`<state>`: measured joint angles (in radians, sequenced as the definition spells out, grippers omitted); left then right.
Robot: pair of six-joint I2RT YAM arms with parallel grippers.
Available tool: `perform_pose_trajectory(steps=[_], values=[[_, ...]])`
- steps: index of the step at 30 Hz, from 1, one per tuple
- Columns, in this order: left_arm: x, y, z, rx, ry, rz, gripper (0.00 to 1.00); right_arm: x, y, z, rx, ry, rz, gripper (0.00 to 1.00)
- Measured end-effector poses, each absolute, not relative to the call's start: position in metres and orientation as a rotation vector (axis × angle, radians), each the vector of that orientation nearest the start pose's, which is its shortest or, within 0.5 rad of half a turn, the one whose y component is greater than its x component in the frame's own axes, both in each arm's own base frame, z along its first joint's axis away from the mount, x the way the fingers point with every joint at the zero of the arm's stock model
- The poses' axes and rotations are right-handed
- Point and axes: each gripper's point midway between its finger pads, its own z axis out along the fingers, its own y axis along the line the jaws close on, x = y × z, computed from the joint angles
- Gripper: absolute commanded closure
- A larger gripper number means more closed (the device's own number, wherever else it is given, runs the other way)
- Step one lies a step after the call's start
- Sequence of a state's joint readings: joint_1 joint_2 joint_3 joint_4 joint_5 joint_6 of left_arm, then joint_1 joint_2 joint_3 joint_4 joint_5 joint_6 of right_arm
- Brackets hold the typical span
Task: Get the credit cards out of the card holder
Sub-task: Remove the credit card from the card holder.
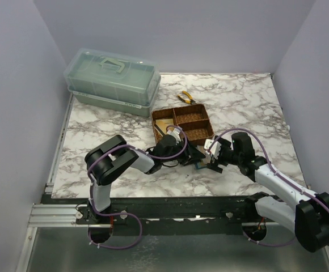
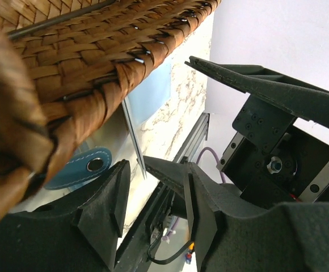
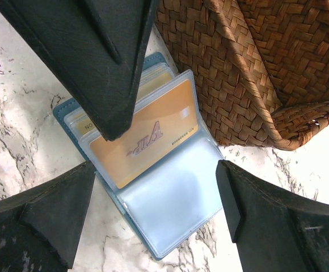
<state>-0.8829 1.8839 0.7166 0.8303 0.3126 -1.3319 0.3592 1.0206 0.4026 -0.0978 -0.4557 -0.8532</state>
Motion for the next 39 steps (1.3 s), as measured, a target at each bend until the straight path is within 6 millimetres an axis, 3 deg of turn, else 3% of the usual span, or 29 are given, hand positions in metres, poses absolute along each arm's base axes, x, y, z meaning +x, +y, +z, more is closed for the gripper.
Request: perform_pose_trajectory(steps=[10, 39], values=[[0.2279, -0.4269, 0.073, -0.262, 2.31, -1.674, 0.59, 0.2481, 0.1455, 0.0637, -1.437, 1.682, 0.254, 0.04], [0.229, -0.4291, 0.0749, -0.256, 2.286, -1.7, 0.59, 0.2504, 0.1461, 0.0662, -1.386, 1.706, 0.27, 0.01]])
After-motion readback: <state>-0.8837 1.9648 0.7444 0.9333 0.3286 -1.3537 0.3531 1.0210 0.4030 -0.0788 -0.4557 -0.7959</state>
